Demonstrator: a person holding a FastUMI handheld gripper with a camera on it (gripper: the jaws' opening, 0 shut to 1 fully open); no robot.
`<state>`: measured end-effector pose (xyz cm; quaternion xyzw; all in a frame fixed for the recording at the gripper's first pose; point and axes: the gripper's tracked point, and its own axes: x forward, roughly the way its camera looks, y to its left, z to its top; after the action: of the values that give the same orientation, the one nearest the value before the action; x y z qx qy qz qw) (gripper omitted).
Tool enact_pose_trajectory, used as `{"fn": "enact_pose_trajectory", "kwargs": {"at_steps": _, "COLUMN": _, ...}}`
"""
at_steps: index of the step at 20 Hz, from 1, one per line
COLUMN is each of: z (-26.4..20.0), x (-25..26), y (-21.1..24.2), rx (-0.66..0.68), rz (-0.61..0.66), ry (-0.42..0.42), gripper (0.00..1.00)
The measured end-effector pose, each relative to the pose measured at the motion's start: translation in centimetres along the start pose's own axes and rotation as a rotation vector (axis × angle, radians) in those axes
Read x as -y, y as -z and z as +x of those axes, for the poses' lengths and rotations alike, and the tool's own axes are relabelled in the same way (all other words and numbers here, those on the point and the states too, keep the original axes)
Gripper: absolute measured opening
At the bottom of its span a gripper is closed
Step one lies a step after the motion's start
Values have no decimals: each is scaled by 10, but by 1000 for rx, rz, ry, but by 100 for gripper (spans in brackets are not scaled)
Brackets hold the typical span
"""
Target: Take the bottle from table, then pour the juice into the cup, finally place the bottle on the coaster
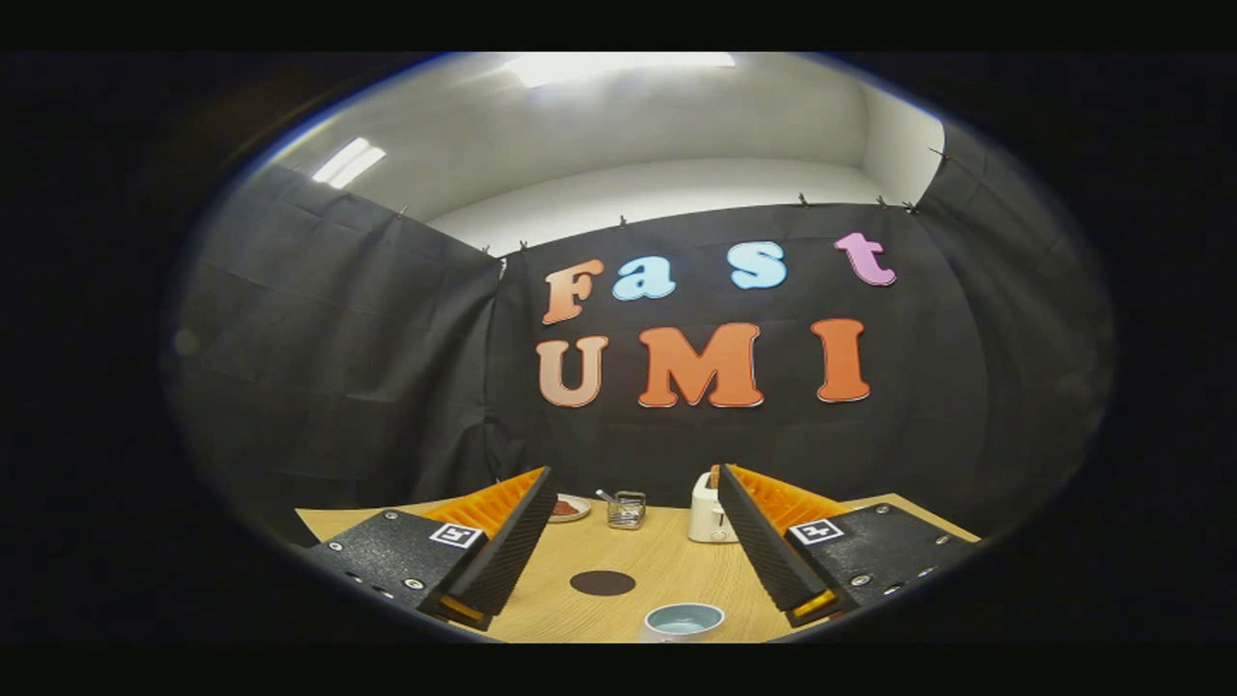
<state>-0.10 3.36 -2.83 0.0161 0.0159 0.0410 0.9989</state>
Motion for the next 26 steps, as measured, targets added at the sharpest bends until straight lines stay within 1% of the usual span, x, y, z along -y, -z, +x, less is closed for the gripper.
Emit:
{"fn": "enact_pose_trajectory", "kwargs": {"at_steps": 4, "z": -5, "x": -13, "y": 16, "rx": -26, "rz": -7, "ry": -27, "gripper": 99}}
{"fn": "enact_pose_trajectory", "kwargs": {"at_steps": 9, "z": -11, "x": -40, "y": 52, "rx": -88, "rz": -42, "ry": -92, "gripper": 99}}
{"fn": "enact_pose_trajectory", "kwargs": {"at_steps": 13, "z": -13, "x": -67, "y": 75, "rx": -146, "rz": -8, "ry": -138, "gripper": 99}}
{"fn": "enact_pose_trajectory", "kwargs": {"at_steps": 19, "z": -12, "x": -99, "y": 111, "rx": -225, "rz": 59, "ry": -179, "gripper": 99}}
{"fn": "enact_pose_trajectory", "kwargs": {"at_steps": 23, "z": -14, "x": -123, "y": 122, "rx": -230, "rz": 98, "ry": -217, "gripper": 99}}
{"fn": "enact_pose_trajectory", "kwargs": {"at_steps": 26, "z": -17, "x": -142, "y": 134, "rx": -246, "rz": 91, "ry": -246, "gripper": 99}}
